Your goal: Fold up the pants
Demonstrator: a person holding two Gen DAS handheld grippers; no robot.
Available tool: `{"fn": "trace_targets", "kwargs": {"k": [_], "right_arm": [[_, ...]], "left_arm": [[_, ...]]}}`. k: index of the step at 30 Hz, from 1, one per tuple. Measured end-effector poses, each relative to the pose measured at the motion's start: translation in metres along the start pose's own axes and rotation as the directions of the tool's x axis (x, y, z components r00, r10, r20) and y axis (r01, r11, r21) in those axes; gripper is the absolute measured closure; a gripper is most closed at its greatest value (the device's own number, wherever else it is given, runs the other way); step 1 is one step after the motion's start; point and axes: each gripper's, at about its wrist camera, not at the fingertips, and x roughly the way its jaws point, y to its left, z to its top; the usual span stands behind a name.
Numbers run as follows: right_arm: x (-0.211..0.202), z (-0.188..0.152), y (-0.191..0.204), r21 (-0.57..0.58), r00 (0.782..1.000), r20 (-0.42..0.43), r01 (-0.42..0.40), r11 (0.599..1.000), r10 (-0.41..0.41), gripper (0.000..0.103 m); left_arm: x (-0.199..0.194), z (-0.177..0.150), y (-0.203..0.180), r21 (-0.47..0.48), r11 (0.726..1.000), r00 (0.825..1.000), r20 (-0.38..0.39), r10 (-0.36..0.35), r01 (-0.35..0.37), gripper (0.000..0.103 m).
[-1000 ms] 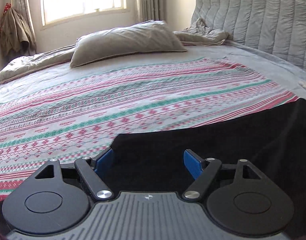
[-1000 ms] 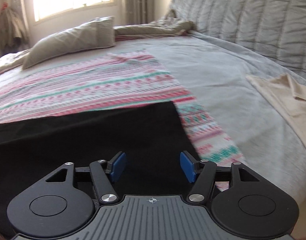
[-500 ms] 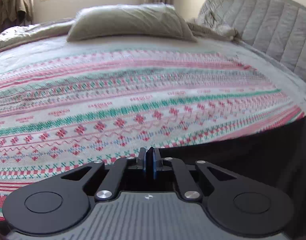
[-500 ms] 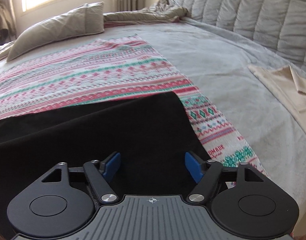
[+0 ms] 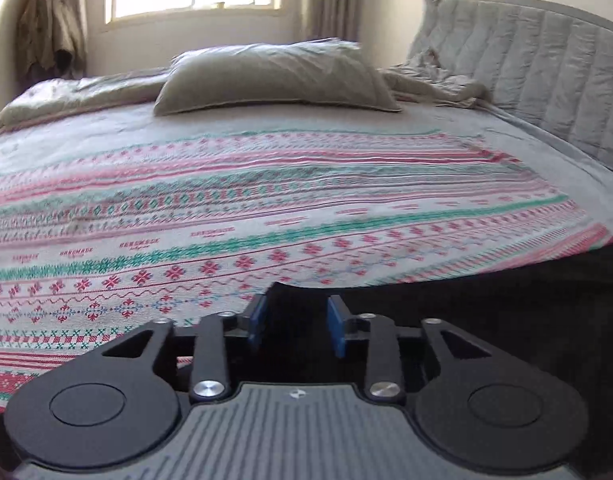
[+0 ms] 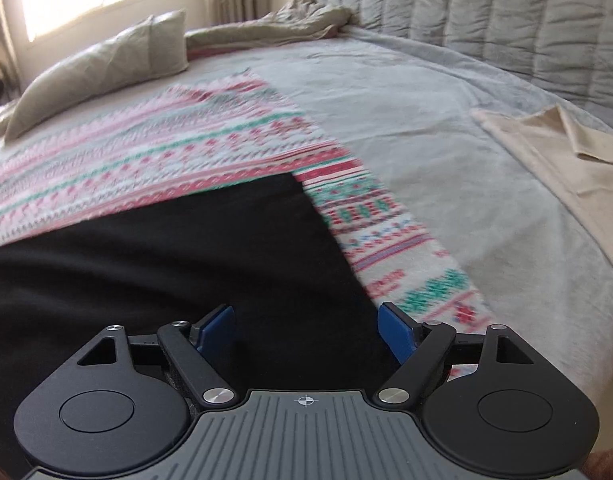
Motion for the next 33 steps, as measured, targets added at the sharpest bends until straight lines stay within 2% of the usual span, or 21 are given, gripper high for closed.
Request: {"fn": "trace_targets", "kwargs": {"k": [2, 7, 11, 13, 14, 15, 18, 24, 26, 28, 30, 33], "right_arm": [[-0.006, -0.003, -0.015, 0.053, 1.0, 0.001, -0.001, 0.999, 0.001, 0.022], [-0.015, -0.015, -0.04, 0.151, 1.0, 0.003, -0.03, 0.988, 0.029, 0.024], [-0.024, -0.025, -0.052, 0.2, 0.999, 0.022, -0.044, 0.979, 0.041, 0.028], [-0.028, -0.029, -0.056, 0.212, 0.999, 0.028, -0.031, 0.977, 0.026, 0.042], [-0.03, -0.031, -0.057, 0.217, 0.999, 0.034, -0.027, 0.976, 0.02, 0.045], [-0.033, -0.033, -0.059, 0.222, 0.999, 0.044, -0.027, 0.975, 0.017, 0.05], [-0.044, -0.037, -0.062, 0.243, 0.995, 0.086, -0.07, 0.968, 0.05, 0.056], [-0.043, -0.044, -0.075, 0.345, 0.98, 0.089, -0.195, 0.918, 0.175, 0.06], [-0.042, -0.047, -0.08, 0.393, 0.973, 0.092, -0.23, 0.89, 0.211, 0.062], [-0.041, -0.049, -0.082, 0.422, 0.968, 0.094, -0.252, 0.871, 0.235, 0.064], [-0.039, -0.051, -0.083, 0.435, 0.966, 0.083, -0.256, 0.863, 0.245, 0.065], [-0.039, -0.054, -0.081, 0.436, 0.965, 0.069, -0.258, 0.862, 0.254, 0.065]], "left_arm": [[-0.02, -0.006, -0.017, 0.05, 0.998, 0.999, 0.009, -0.049, 0.049, 0.05], [-0.066, -0.033, -0.063, 0.137, 0.972, 0.981, 0.004, -0.194, 0.191, 0.046], [-0.096, -0.058, -0.097, 0.212, 0.928, 0.95, -0.013, -0.312, 0.307, 0.046], [-0.109, -0.072, -0.109, 0.258, 0.896, 0.93, -0.022, -0.368, 0.361, 0.046], [-0.113, -0.08, -0.113, 0.286, 0.88, 0.921, -0.025, -0.389, 0.38, 0.046], [-0.116, -0.087, -0.115, 0.309, 0.866, 0.913, -0.027, -0.406, 0.394, 0.046], [-0.125, -0.102, -0.117, 0.349, 0.833, 0.896, -0.05, -0.441, 0.43, 0.046], [-0.123, -0.114, -0.115, 0.377, 0.784, 0.862, -0.091, -0.499, 0.493, 0.046], [-0.129, -0.121, -0.121, 0.4, 0.77, 0.86, -0.11, -0.498, 0.497, 0.047], [-0.126, -0.124, -0.125, 0.426, 0.764, 0.868, -0.128, -0.479, 0.484, 0.05], [-0.123, -0.127, -0.127, 0.439, 0.768, 0.879, -0.134, -0.458, 0.467, 0.052], [-0.121, -0.124, -0.127, 0.433, 0.772, 0.88, -0.133, -0.457, 0.466, 0.055]]}}
